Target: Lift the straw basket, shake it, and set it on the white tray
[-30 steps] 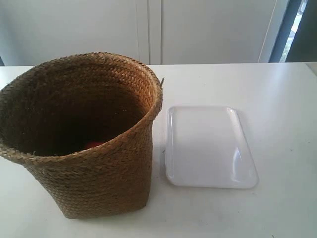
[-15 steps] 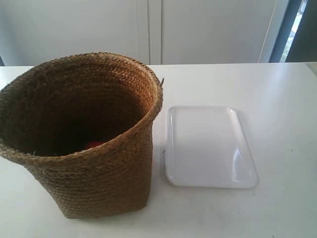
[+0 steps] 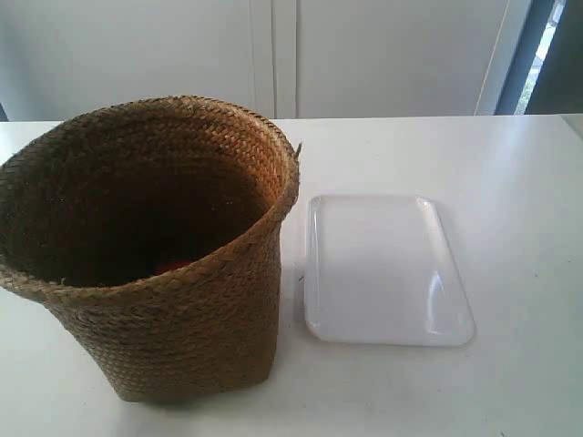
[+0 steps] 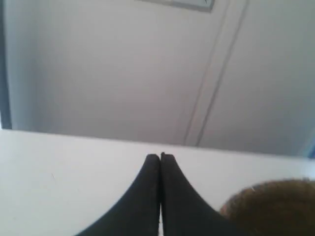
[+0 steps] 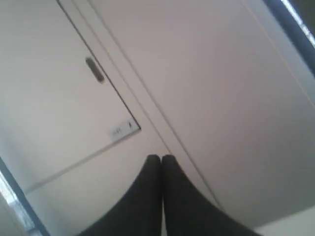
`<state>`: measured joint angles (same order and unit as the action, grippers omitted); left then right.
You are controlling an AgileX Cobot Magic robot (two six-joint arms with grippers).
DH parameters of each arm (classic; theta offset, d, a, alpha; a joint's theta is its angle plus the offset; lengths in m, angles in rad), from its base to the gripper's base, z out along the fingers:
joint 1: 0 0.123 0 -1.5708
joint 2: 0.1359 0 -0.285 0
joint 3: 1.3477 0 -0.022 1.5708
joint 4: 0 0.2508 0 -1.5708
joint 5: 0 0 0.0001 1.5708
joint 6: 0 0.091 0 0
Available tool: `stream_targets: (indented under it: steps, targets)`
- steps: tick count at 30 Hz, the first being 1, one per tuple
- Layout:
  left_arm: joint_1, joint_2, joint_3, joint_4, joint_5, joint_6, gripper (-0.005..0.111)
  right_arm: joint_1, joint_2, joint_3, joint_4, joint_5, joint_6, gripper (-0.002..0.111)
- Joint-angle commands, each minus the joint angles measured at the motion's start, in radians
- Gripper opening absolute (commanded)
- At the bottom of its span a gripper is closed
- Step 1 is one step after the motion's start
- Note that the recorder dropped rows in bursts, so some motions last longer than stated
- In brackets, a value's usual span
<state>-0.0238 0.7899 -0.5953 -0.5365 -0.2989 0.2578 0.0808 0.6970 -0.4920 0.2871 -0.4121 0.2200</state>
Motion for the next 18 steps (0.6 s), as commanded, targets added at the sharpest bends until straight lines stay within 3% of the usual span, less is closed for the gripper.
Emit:
stream_targets:
  steps: [1,5,9,15,18]
  targets:
    - [0.004,0.241,-0.284,0.103,0.462,0.011,0.0,-0.001,0.285,-0.294,-0.154,0.447,-0.01,0.0]
    - [0.004,0.376,-0.535,0.153,0.817,0.001,0.0,-0.001,0.46,-0.592,-0.133,0.893,-0.127,0.0]
    - [0.004,0.468,-0.762,0.318,1.094,-0.123,0.0,-0.001,0.575,-0.828,0.063,1.253,-0.358,0.0]
    - [0.004,0.575,-0.922,0.404,1.418,-0.211,0.0,0.016,0.687,-1.029,0.19,1.532,-0.441,0.0]
    - [0.001,0.584,-0.94,0.388,1.495,-0.214,0.0,0.043,0.722,-1.048,0.188,1.6,-0.441,0.0]
